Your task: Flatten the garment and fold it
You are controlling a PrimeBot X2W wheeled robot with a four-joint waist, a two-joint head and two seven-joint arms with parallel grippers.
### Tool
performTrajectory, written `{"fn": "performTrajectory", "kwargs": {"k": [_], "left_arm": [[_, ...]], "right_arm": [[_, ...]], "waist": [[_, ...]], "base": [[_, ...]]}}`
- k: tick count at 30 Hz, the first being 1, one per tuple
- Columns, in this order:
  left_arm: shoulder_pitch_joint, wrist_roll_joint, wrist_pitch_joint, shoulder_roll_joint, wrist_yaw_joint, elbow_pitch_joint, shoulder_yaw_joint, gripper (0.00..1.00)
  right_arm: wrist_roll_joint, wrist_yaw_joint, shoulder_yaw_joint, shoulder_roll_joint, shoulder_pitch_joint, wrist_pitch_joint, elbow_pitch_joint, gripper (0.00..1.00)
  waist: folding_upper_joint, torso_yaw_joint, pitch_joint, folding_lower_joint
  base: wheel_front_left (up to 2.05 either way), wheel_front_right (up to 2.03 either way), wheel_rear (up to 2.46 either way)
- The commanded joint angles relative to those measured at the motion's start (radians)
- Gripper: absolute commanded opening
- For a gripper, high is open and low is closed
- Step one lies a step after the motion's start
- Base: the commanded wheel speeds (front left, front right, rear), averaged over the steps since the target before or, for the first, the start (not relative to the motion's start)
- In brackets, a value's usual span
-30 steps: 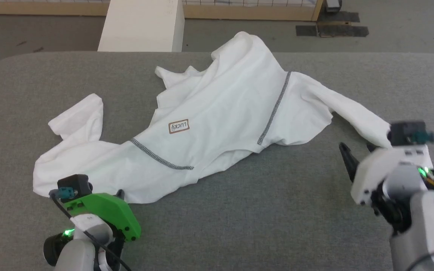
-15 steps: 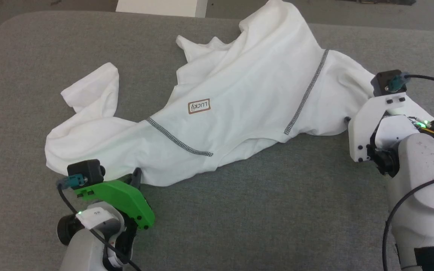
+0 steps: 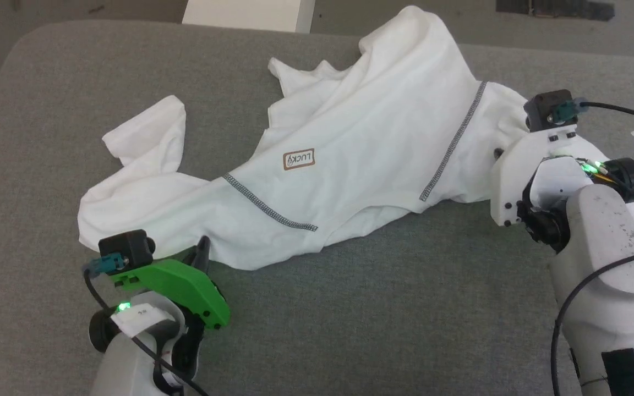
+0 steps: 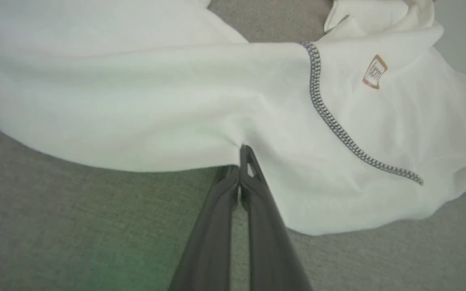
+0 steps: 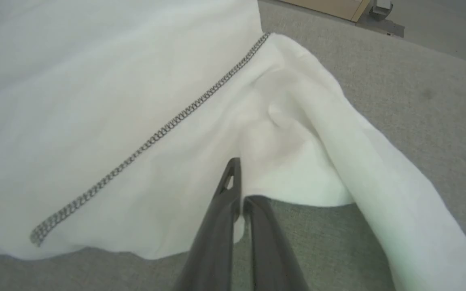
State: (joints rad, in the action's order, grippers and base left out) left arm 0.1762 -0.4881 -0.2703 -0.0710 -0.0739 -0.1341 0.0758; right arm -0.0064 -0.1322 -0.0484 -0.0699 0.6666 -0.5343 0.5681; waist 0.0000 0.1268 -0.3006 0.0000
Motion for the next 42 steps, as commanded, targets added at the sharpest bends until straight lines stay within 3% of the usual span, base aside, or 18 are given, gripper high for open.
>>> {"fn": "performTrajectory", "kwargs": {"k": [1, 5, 10, 15, 22, 32, 42], "left_arm": [[0.024, -0.015, 0.014, -0.008, 0.012, 0.014, -0.007, 0.00], [0.097, -0.052, 0.038, -0.020, 0.046, 0.076, -0.034, 0.00], [0.233, -0.045, 0.033, -0.075, 0.074, 0.146, -0.048, 0.00], [0.377, -0.060, 0.014, -0.112, 0.094, 0.184, -0.064, 0.00], [0.552, -0.040, -0.005, -0.177, 0.096, 0.202, -0.087, 0.00], [0.721, 0.004, -0.057, -0.234, 0.098, 0.148, -0.058, 0.00], [0.792, 0.028, -0.099, -0.270, 0.106, 0.030, -0.029, 0.00]], "right_arm": [[0.045, 0.002, 0.009, -0.005, -0.008, 0.023, -0.025, 0.00], [0.200, 0.002, 0.036, -0.021, -0.007, 0.035, -0.128, 0.00], [0.412, 0.002, 0.042, -0.056, 0.004, -0.025, -0.326, 0.00], [0.508, 0.002, -0.020, -0.109, 0.044, -0.110, -0.491, 0.00], [0.546, 0.002, -0.107, -0.168, 0.126, -0.263, -0.590, 0.00], [0.541, 0.002, -0.108, -0.194, 0.213, -0.437, -0.619, 0.00], [0.499, 0.002, -0.100, -0.200, 0.282, -0.501, -0.604, 0.00]], "waist": [[0.0000, -0.038, 0.069, 0.0000], [0.0000, -0.067, 0.146, 0.0000], [0.0000, -0.104, 0.231, 0.0000], [0.0000, -0.132, 0.281, 0.0000], [0.0000, -0.145, 0.310, 0.0000], [0.0000, -0.152, 0.309, 0.0000], [0.0000, -0.146, 0.212, 0.0000]], "base": [[0.00, 0.00, 0.00], [0.00, 0.00, 0.00], [0.00, 0.00, 0.00], [0.00, 0.00, 0.00], [0.00, 0.00, 0.00], [0.00, 0.00, 0.00], [0.00, 0.00, 0.00]]}}
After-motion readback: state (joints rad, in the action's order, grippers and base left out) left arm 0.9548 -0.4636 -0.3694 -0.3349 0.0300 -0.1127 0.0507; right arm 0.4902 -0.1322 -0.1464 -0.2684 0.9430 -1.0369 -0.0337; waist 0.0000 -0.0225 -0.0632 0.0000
